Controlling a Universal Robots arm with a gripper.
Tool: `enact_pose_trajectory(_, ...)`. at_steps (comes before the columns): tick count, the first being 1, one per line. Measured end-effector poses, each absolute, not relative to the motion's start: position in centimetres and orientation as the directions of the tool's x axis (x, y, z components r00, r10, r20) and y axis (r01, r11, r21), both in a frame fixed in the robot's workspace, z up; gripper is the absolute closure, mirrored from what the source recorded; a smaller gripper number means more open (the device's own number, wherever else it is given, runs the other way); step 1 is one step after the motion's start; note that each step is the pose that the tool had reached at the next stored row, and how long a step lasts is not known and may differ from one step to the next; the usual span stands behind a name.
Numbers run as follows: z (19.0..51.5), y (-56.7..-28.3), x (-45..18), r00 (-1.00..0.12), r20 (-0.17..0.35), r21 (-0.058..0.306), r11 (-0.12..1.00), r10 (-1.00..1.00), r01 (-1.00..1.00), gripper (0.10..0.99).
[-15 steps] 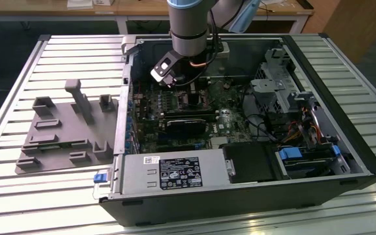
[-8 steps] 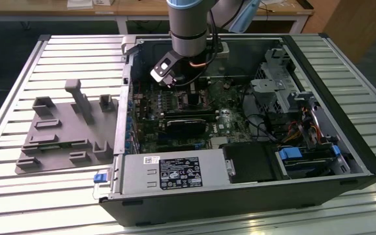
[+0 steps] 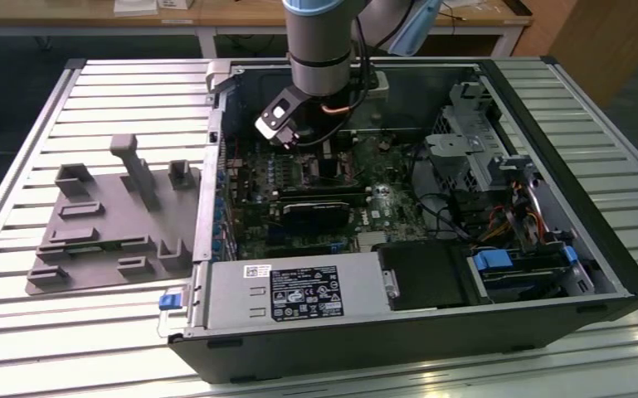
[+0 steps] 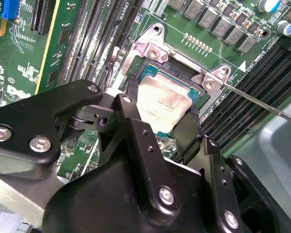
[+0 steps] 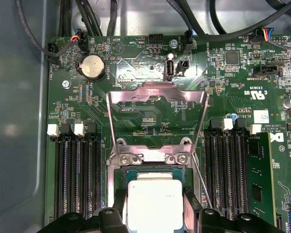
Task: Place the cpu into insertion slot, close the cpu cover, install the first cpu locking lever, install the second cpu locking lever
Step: 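Place the cpu into insertion slot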
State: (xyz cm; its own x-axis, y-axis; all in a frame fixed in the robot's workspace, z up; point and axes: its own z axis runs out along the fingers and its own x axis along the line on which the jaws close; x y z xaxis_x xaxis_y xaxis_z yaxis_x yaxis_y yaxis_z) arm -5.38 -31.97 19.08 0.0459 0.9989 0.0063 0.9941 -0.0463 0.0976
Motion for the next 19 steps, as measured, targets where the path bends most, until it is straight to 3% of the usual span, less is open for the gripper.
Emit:
enact_pose_trajectory(3,19.05,-31.96,-5.37,0.046,0.007,0.098,-0.046,0.999,0.994,0.537)
enact_pose_trajectory(4,19.06,-31.96,-5.38,0.046,0.007,0.098,-0.046,0.999,0.994,0.475)
enact_pose_trajectory(19,19.89,-31.97,-5.39,0.046,0.006,0.098,-0.046,0.999,0.994,0.475)
